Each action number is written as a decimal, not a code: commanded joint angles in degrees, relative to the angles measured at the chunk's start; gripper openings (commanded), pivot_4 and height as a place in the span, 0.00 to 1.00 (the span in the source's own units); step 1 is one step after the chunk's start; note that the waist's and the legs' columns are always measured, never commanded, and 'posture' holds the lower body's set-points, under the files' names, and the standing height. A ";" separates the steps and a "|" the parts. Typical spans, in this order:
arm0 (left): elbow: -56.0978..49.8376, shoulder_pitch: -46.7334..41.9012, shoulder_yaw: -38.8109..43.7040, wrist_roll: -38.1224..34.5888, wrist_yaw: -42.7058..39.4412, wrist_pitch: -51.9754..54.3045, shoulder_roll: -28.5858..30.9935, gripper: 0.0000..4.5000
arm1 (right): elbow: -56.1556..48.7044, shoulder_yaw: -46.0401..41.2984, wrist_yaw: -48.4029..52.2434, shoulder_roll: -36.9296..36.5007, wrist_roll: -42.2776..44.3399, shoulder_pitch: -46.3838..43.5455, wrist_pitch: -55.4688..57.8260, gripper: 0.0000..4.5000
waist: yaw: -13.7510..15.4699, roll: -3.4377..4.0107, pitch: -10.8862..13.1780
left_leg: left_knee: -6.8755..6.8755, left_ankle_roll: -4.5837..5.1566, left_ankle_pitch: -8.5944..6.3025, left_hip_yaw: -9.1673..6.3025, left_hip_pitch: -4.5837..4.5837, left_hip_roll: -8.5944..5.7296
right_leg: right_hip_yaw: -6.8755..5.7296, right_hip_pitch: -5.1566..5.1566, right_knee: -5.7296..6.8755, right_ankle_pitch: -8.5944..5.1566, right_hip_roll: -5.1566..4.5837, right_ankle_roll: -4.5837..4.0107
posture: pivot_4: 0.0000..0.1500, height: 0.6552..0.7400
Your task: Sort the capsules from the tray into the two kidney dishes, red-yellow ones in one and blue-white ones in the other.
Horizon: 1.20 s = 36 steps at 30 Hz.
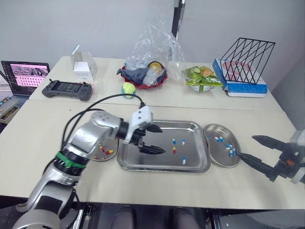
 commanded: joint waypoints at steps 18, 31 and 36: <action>-4.97 5.32 -3.18 8.84 27.75 20.22 -16.19 0.99 | -4.42 -5.34 -4.07 -1.86 4.61 2.04 4.00 1.00 | 0.08 0.00 0.00 | 0.05 0.01 0.00 -0.11 -0.05 -0.16 | 0.38 0.03 0.01 -0.04 0.11 0.07 | 1.00 0.92; -7.22 8.67 -4.98 10.29 34.30 24.13 -18.75 0.80 | -3.38 -4.41 -3.53 -3.78 4.46 1.31 4.57 1.00 | 0.02 0.01 -0.01 | 0.06 0.03 0.01 -0.21 -0.03 -0.21 | 0.39 0.09 0.03 -0.06 0.11 0.08 | 1.00 0.92; -8.38 8.97 -5.09 10.53 34.60 24.62 -17.98 0.44 | -3.04 -2.53 -3.95 -3.82 4.04 0.16 4.19 1.00 | -0.02 0.03 -0.02 | 0.06 0.03 0.01 -0.22 -0.01 -0.21 | 0.38 0.10 0.03 -0.06 0.11 0.08 | 1.00 0.92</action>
